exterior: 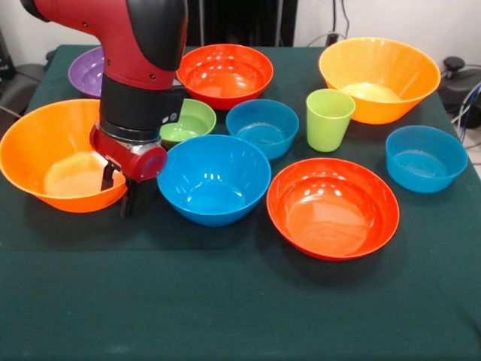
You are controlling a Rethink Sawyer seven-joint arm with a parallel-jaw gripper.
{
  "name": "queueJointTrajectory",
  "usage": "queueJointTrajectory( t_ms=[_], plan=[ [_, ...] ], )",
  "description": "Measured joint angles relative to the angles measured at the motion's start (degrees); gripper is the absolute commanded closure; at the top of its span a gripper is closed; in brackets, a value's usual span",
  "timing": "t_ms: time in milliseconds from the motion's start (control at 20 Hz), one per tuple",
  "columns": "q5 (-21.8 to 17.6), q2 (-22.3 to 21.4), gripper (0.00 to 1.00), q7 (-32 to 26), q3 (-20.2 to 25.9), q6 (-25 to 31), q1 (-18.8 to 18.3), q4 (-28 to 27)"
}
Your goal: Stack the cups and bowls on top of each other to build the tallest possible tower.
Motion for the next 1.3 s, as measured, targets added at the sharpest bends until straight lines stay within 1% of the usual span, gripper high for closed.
queueJointTrajectory(
  t_ms=[50,100,350,750,1150,1200,1300],
  plan=[
    [0.00,0.00,1.00,0.00,-0.01,0.00,0.00,0.00],
    [-0.05,0.02,0.00,0.00,0.00,0.02,-0.01,0.00],
    [-0.37,-0.01,0.00,0.00,0.00,0.90,0.00,-0.16],
    [-0.42,-0.55,0.00,0.00,0.36,6.14,-0.30,-0.71],
    [-0.47,-1.27,0.00,0.00,0.58,8.87,-0.55,-0.80],
    [-0.96,-1.57,1.00,0.00,0.54,8.94,-0.47,-0.95],
    [-1.44,-1.97,1.00,-0.01,0.13,9.09,-0.33,-1.26]
  ],
)
